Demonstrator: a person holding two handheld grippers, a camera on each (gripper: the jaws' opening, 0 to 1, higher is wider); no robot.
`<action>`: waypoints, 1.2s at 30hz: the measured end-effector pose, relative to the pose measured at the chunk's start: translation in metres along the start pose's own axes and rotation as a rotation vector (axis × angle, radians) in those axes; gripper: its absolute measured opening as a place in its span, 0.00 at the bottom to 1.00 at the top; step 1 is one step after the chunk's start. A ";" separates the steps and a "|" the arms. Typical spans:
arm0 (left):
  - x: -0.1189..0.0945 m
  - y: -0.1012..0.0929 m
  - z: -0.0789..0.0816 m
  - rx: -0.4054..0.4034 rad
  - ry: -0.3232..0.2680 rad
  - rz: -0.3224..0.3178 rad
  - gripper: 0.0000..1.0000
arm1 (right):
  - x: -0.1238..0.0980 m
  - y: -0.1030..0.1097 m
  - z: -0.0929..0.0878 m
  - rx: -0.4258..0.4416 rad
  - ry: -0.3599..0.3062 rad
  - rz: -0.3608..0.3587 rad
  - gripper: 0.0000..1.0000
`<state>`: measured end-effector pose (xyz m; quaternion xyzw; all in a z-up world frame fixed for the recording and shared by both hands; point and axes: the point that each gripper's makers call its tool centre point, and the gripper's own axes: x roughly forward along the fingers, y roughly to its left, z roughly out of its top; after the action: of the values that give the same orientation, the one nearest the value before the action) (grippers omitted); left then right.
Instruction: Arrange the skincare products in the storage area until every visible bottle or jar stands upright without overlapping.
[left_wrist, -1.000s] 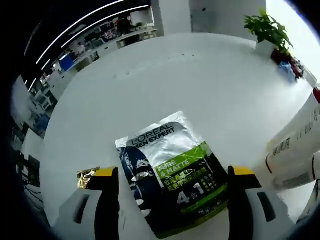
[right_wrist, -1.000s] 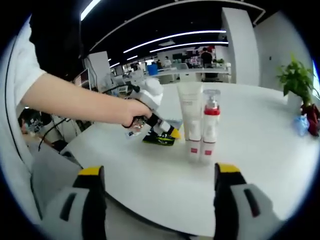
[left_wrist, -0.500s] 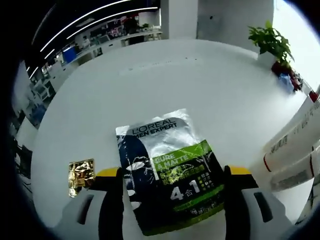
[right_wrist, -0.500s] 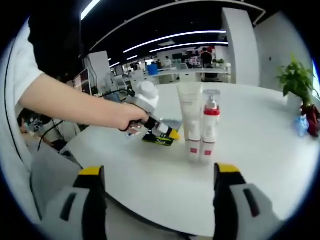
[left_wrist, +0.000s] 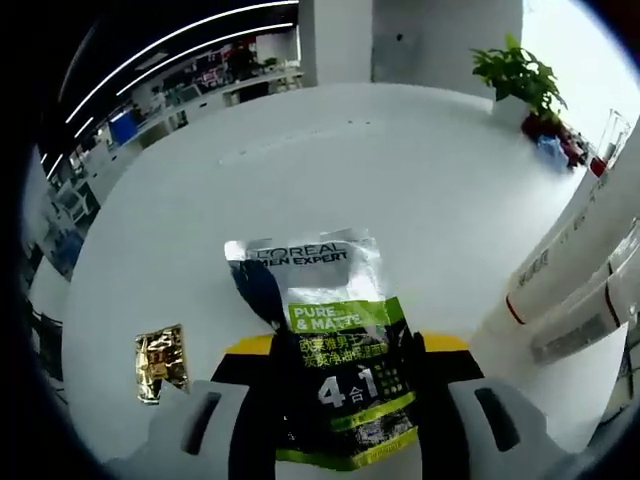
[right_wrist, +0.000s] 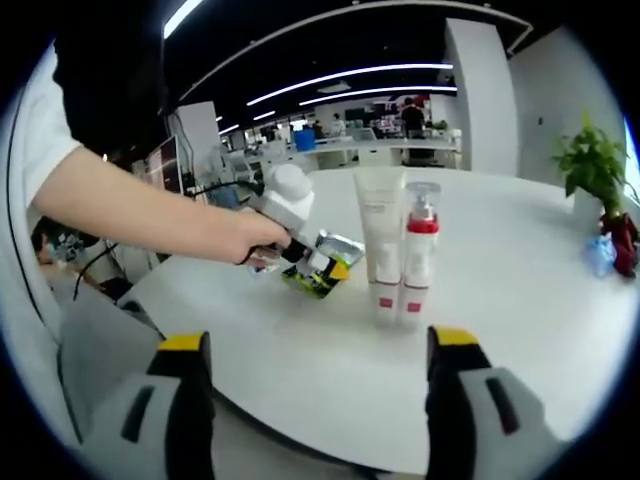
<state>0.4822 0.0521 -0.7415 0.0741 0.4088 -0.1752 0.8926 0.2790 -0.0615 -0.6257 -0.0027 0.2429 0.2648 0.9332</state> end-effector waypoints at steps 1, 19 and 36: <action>-0.001 -0.001 -0.001 -0.002 0.000 -0.002 0.44 | 0.000 0.000 0.000 0.000 -0.001 0.000 0.89; -0.031 -0.007 -0.020 -0.087 -0.035 -0.094 0.14 | 0.000 0.005 0.001 -0.036 -0.006 0.014 0.87; -0.088 -0.020 -0.055 -0.286 -0.113 -0.191 0.13 | 0.000 0.013 0.000 -0.050 -0.006 0.057 0.84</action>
<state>0.3826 0.0708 -0.7104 -0.1026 0.3837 -0.2034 0.8949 0.2726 -0.0506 -0.6235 -0.0183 0.2332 0.2974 0.9256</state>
